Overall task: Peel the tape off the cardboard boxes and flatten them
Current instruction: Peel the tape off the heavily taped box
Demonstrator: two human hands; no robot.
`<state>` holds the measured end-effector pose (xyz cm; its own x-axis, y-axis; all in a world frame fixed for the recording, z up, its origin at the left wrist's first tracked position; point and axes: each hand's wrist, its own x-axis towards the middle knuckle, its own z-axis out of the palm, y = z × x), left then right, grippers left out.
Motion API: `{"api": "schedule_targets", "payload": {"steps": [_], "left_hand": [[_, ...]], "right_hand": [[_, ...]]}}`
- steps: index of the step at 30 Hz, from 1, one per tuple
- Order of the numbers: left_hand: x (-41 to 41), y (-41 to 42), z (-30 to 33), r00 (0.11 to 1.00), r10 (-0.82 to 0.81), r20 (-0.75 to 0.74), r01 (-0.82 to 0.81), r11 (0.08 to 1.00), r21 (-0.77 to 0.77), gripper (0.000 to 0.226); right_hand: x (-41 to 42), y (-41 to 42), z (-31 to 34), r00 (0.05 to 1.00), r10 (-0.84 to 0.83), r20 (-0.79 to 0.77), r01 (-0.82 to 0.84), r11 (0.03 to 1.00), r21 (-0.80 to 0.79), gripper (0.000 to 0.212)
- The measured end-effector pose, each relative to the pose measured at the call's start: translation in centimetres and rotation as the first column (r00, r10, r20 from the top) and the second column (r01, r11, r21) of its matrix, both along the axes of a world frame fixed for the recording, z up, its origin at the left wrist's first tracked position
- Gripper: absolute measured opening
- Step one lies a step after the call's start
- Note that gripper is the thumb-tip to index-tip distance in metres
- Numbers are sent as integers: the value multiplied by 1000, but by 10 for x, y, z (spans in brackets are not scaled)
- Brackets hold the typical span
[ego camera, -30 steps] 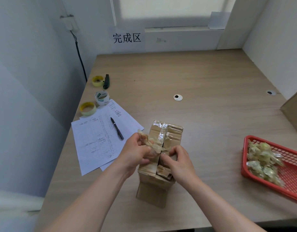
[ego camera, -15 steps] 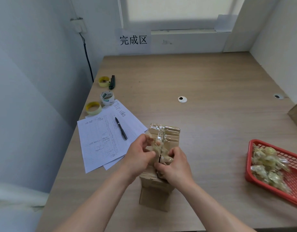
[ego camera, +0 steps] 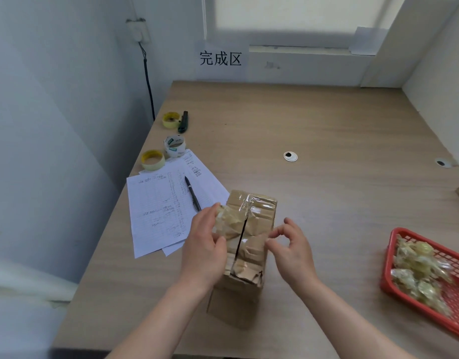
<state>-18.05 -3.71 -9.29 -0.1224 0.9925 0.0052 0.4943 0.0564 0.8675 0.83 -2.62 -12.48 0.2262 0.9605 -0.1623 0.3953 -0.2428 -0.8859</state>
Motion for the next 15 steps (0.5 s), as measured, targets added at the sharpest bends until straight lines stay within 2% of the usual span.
{"api": "schedule_targets", "payload": {"steps": [2, 5, 7, 9, 13, 15], "left_hand": [[1, -3, -7, 999, 12, -43, -12, 1000, 1, 84], [7, -10, -12, 989, -1, -149, 0, 1000, -7, 110], [11, -15, -19, 976, 19, -217, -22, 1000, -12, 117], [15, -19, -23, 968, 30, -249, -42, 998, -41, 120], [23, -26, -31, 976, 7, -217, -19, 998, -52, 114], [25, -29, -31, 975, -49, -215, 43, 999, -29, 112]], "right_hand": [[10, 12, 6, 997, 21, 78, -23, 999, 25, 27], [17, 37, 13, 961, 164, 221, -171, 985, 15, 45], [14, 58, 14, 912, 262, 315, -276, 961, 2, 65], [7, 74, 13, 860, 340, 381, -360, 933, -22, 74], [-1, 87, 2, 752, 474, 458, -494, 865, -85, 70], [5, 83, -1, 746, 468, 473, -477, 872, -110, 63]]}}
